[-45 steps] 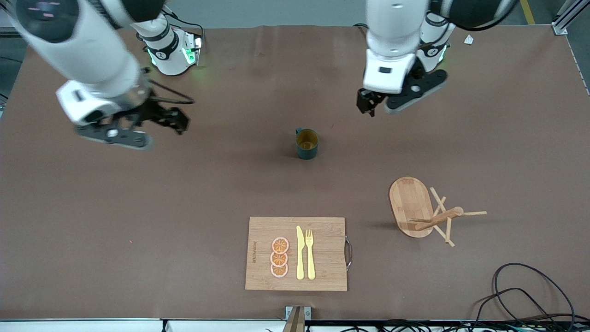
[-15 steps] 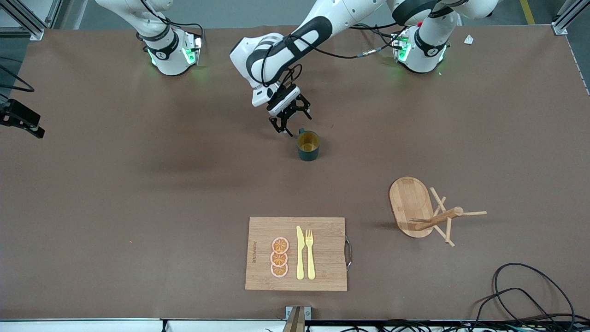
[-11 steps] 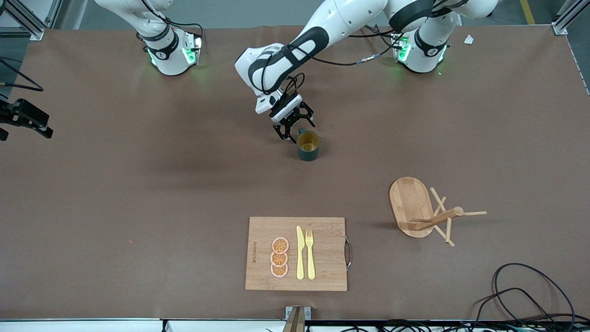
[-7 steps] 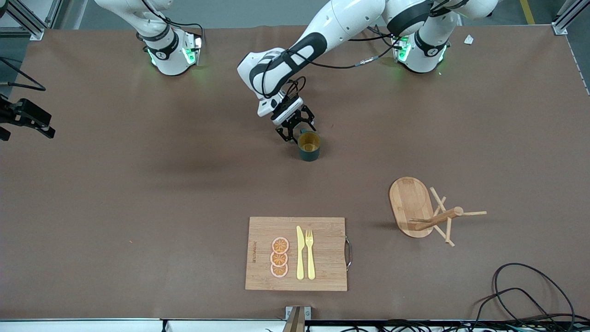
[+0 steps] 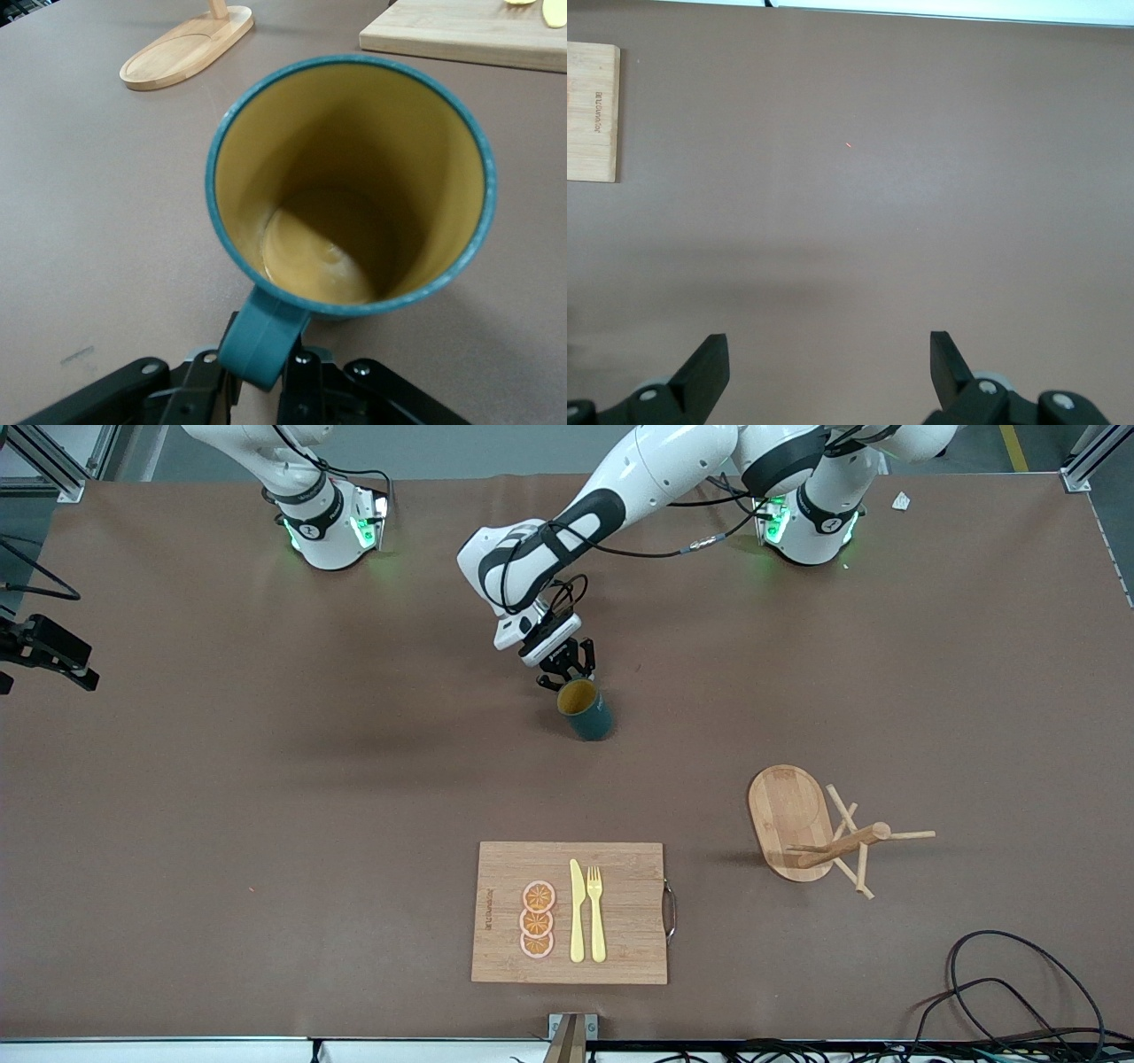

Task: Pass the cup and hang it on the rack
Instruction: 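Lower the left gripper and grasp the teal mug by its handle, then lift the mug with the left gripper and carry it to the rack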

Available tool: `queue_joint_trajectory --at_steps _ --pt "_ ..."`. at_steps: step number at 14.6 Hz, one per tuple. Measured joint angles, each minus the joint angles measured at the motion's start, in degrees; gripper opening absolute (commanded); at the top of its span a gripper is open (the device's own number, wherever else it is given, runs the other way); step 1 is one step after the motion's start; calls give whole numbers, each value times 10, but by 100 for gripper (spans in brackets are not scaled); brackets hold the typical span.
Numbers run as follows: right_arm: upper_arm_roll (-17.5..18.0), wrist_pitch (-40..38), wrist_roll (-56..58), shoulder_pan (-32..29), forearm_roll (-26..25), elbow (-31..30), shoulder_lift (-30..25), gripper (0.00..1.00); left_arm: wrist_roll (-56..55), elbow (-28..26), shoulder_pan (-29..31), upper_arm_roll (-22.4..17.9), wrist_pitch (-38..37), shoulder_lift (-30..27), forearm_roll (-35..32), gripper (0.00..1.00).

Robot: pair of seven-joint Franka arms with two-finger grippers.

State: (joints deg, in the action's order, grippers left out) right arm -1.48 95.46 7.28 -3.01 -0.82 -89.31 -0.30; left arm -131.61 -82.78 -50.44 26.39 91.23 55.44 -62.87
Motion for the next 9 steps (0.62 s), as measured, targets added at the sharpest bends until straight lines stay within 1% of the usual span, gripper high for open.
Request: queue_joint_trajectory --at_steps 4,7,9 --pt "0 0 0 0 0 0 0 100 28 22 5 1 4 -2 12 0" --pt "0 0 0 0 0 0 0 100 75 58 34 9 8 -26 73 0" --pt "0 0 0 0 0 0 0 100 108 74 79 33 23 -58 127 0"
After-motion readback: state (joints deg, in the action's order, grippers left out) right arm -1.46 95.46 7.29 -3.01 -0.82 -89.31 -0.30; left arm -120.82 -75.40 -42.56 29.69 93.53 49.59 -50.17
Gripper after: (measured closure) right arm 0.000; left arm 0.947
